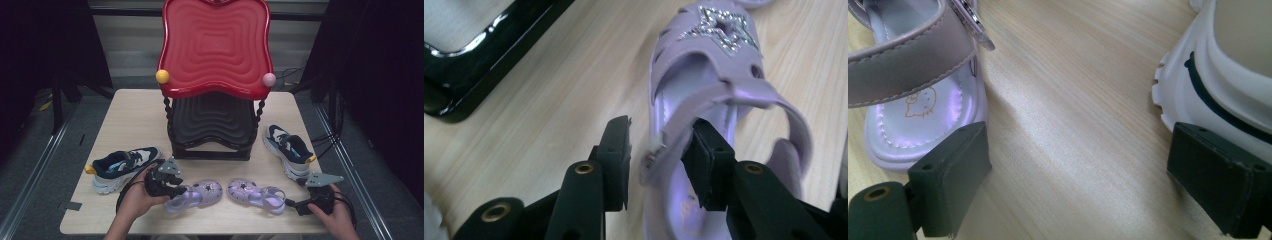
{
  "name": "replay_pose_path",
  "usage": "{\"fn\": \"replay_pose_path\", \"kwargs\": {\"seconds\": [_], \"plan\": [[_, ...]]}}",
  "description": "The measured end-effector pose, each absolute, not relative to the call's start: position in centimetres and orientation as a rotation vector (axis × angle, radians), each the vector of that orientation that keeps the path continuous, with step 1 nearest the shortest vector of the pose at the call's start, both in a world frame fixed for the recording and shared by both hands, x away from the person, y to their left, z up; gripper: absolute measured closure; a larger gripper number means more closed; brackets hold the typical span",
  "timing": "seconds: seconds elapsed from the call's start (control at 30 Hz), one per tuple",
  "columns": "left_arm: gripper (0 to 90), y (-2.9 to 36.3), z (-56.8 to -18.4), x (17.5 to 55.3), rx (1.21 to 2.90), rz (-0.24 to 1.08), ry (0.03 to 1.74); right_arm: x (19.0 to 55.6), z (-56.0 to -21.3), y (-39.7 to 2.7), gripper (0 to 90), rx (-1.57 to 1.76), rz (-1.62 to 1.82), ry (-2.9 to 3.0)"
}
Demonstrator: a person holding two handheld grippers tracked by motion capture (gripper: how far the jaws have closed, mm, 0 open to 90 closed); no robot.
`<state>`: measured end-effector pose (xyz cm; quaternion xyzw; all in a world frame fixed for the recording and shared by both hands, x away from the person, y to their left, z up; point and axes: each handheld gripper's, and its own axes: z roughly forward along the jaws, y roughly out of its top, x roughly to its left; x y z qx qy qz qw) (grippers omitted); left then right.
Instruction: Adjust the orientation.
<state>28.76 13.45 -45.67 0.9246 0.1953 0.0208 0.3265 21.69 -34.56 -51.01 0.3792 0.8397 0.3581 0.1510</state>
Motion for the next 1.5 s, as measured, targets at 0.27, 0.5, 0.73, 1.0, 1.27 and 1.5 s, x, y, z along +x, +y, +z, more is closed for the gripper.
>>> {"fn": "replay_pose_path", "kwargs": {"seconds": [0.27, 0.5, 0.73, 1.0, 1.27, 1.5], "plan": [[69.6, 12.9, -46.4, 28.7, 2.412, 0.059, 0.513, 21.7, -51.0, -34.6, 8.9, 1.089, 1.029, 2.411], [74.4, 13.1, -46.6, 28.4, 2.378, 0.081, 0.540, 21.7, -51.0, -34.6, 8.9, 1.089, 1.028, 2.411], [75.5, 13.6, -46.6, 27.9, 2.344, 0.094, 0.593, 21.7, -51.0, -34.6, 8.9, 1.089, 1.028, 2.411], [75.8, 14.2, -46.6, 27.7, 2.280, 0.153, 0.681, 21.7, -51.0, -34.6, 8.9, 1.089, 1.028, 2.411], [76.5, 14.5, -46.7, 27.8, 2.221, 0.184, 0.745, 21.7, -51.0, -34.6, 8.9, 1.089, 1.028, 2.410], [76.3, 14.2, -47.4, 27.6, 2.159, 0.211, 0.783, 21.7, -51.0, -34.6, 8.9, 1.090, 1.027, 2.410]]}}
